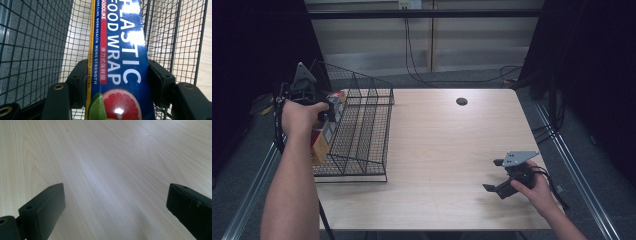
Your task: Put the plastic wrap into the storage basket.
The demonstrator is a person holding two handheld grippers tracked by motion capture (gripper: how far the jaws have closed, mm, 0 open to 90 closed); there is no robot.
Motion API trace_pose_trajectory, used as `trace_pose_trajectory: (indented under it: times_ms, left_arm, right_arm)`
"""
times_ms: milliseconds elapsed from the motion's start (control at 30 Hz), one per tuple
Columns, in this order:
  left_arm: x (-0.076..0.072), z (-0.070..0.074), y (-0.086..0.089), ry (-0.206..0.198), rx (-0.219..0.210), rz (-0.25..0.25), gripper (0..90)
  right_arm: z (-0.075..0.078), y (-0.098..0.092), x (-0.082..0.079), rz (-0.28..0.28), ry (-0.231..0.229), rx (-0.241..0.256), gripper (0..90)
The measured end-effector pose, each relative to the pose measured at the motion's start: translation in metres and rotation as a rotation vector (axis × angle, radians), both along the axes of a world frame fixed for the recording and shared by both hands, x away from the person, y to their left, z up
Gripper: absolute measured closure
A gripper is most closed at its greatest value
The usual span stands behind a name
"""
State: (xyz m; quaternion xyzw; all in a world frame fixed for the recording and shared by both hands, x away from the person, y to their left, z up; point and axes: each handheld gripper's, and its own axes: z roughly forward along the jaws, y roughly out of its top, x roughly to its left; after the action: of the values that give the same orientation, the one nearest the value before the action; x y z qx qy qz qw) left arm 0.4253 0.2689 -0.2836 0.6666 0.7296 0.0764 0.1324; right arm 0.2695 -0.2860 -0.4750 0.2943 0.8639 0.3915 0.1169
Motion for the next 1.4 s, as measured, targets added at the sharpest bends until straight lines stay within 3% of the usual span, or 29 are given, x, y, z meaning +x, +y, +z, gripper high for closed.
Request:
trace_pose_trajectory:
  times_ms: [133, 233, 333, 433, 667, 1400]
  left_arm:
    - [0.000, 0.004, 0.000, -0.012, 0.010, 0.014, 40.1]
    - [-0.003, 0.015, 0.002, -0.060, -0.031, 0.028, 41.0]
    - [-0.005, 0.024, -0.004, -0.093, -0.032, 0.007, 39.0]
    - [-0.007, 0.027, -0.010, -0.093, -0.050, -0.007, 36.8]
    - [-0.009, 0.028, -0.023, -0.116, -0.098, -0.045, 32.5]
    - [-0.019, 0.016, -0.069, -0.173, -0.154, -0.217, 24.9]
  right_arm:
    - [0.000, 0.000, 0.000, -0.003, -0.003, 0.000, 2.0]
    - [0.000, 0.000, -0.001, -0.005, -0.006, -0.001, 2.0]
    - [0.001, 0.000, -0.001, -0.005, -0.006, -0.001, 2.0]
    - [0.001, 0.000, -0.001, -0.006, -0.008, 0.000, 2.0]
    - [0.002, -0.001, -0.002, 0.000, -0.006, -0.001, 2.0]
    - [0.001, 0.002, -0.003, 0.006, -0.005, -0.005, 2.0]
